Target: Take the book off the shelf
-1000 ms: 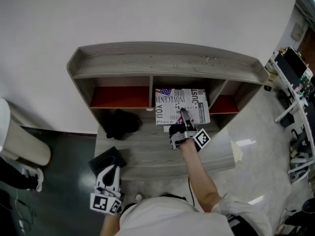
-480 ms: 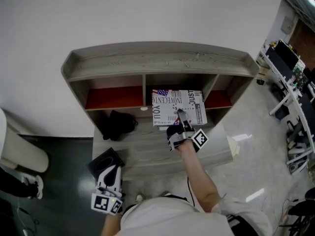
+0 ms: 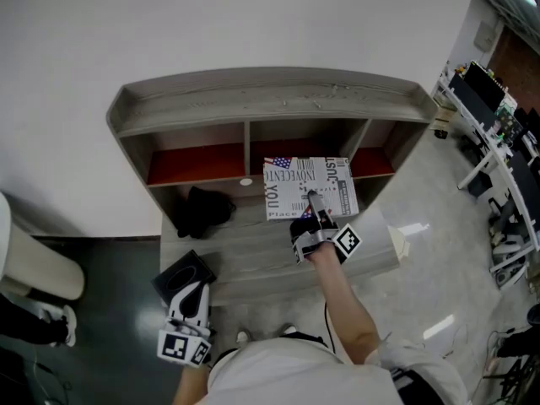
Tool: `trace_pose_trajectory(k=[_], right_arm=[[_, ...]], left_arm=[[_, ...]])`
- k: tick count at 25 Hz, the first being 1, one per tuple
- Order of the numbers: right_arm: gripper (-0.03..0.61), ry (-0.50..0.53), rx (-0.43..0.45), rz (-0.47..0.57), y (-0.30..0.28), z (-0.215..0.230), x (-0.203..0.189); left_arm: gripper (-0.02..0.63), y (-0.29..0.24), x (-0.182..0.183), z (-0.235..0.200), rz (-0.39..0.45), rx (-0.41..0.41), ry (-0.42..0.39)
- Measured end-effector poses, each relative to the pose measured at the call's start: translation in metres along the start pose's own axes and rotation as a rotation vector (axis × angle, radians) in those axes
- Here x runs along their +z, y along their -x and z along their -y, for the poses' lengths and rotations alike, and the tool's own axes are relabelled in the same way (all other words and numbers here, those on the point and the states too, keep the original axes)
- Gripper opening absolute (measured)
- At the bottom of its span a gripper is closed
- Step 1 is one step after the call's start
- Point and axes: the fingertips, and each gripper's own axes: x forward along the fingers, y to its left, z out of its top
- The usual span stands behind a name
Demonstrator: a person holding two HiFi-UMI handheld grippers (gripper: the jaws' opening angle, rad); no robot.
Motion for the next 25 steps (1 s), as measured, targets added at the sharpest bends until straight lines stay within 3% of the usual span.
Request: trace_pose_trajectory(k=[4, 13, 17, 21, 25], right_arm=[[0.166, 0.014, -0.009, 0.002, 0.015, -0.005, -0.001], [0.165, 0.166, -0.05, 0.049, 0.054, -0.022, 0.025], [0.166, 0.286, -0.081, 0.067, 0.08, -0.041, 0.048], [0.165, 0.437, -0.097, 0.098, 0.126, -0.092, 0.083], [0.164, 0.502, -0.113, 0.145, 0.135, -0.085, 0.098]], left_arm=[[0.015, 0.004, 0.002, 0.003, 0.001, -0.016, 0.001], [0.015, 0.003, -0.001, 0.01, -0.004, -0.067, 0.001], [0.015, -0.004, 0.004, 0.02, -0.003, -0.096, -0.008], [0.015, -0.004, 0.026, 0.051, 0.009, -0.122, -0.027], [0.015, -0.022, 0.019, 0.029, 0.018, -0.143, -0.03]])
